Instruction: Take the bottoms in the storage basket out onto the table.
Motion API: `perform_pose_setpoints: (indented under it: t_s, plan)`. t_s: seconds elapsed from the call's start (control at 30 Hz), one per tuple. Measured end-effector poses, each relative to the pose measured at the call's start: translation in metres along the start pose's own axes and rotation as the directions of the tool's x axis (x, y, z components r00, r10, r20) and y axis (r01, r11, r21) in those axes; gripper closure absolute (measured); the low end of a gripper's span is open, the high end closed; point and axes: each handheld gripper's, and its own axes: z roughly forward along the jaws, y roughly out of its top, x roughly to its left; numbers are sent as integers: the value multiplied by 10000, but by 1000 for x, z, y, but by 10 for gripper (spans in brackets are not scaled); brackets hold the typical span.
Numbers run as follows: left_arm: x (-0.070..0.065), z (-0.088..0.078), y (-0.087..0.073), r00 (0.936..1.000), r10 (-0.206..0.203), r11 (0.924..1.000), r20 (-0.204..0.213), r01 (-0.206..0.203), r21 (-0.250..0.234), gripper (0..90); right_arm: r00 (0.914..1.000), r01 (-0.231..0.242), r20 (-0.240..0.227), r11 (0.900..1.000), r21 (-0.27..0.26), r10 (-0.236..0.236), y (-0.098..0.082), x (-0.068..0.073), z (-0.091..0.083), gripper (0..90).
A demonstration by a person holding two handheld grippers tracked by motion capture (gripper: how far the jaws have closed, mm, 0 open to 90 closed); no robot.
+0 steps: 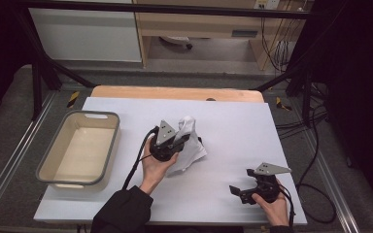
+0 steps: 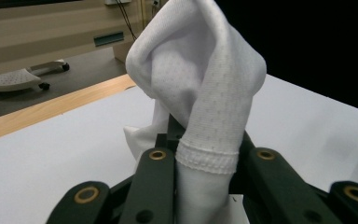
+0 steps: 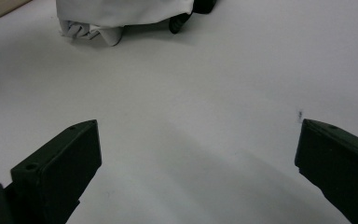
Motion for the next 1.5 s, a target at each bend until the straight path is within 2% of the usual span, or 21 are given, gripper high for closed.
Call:
perform_pose_setpoints:
  t_s: [0.4, 0.57, 0.73, 1.0, 1.27, 1.5]
  plan:
    - [-8, 9, -5, 9995, 226, 9990, 211, -234, 374, 760, 10000, 13, 9, 10000, -19, -13, 0, 0, 0, 7]
    - [-9, 8, -5, 9993, 325, 9984, 193, -334, 447, 720, 10000, -1, 8, 10000, -13, 1, 0, 0, 0, 7]
    - [-7, 7, -5, 9996, 217, 9983, 173, -226, 540, 627, 10000, -9, 6, 10000, -6, 9, 0, 0, 0, 8]
    - [-6, 5, -2, 9999, -42, 9981, 145, 32, 618, 408, 10000, 26, -2, 10000, -19, -26, 0, 0, 0, 8]
    - [-7, 3, 4, 9991, -305, 9961, 286, 280, 837, 258, 10000, 11, -4, 10000, -17, -11, 0, 0, 0, 8]
    - [-8, 1, 8, 9993, -359, 9945, 97, 348, 989, 102, 10000, 14, -11, 10000, -14, -14, 0, 0, 0, 7]
